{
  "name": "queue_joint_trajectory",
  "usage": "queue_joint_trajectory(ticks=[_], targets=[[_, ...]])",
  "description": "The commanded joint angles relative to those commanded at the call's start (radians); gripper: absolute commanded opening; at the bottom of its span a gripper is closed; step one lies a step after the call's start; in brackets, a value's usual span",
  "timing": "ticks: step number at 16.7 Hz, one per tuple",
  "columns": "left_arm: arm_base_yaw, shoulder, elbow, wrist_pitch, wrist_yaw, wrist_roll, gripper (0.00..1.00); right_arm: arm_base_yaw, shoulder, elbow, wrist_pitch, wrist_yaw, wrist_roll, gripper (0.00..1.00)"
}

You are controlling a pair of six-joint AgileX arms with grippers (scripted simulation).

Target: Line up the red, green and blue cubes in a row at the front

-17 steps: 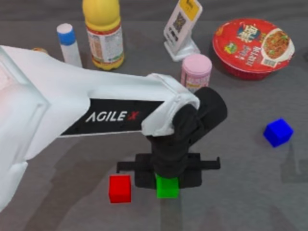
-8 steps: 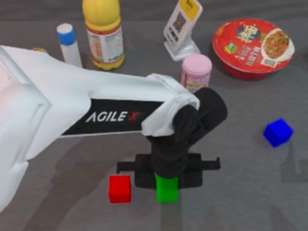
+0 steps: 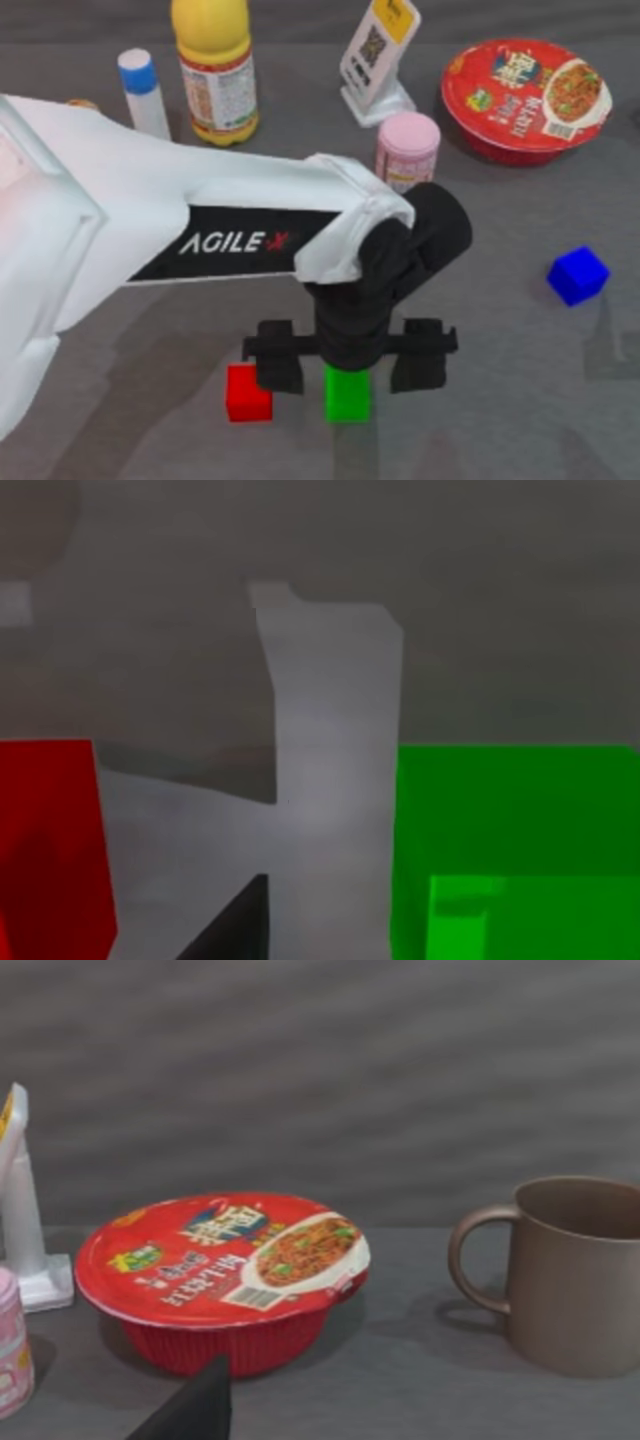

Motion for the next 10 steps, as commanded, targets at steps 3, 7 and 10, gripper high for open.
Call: queue_joint_trajectory(ticks=[3, 7, 10], targets=[[0.0, 0.0, 0.0, 0.0, 0.0, 0.0, 1.0, 0.0, 0.0, 0.0, 0.0, 0.0, 0.0, 1.0], [0.0, -0.002, 0.003, -0.004, 0.0, 0.0, 1.0, 0.0, 0.0, 0.0, 0.0, 0.0, 0.0, 1.0], [-0.002, -0.026, 0.053, -0.076, -0.001, 0.0, 1.0, 0.0, 0.0, 0.0, 0.0, 0.0, 0.0, 1.0]])
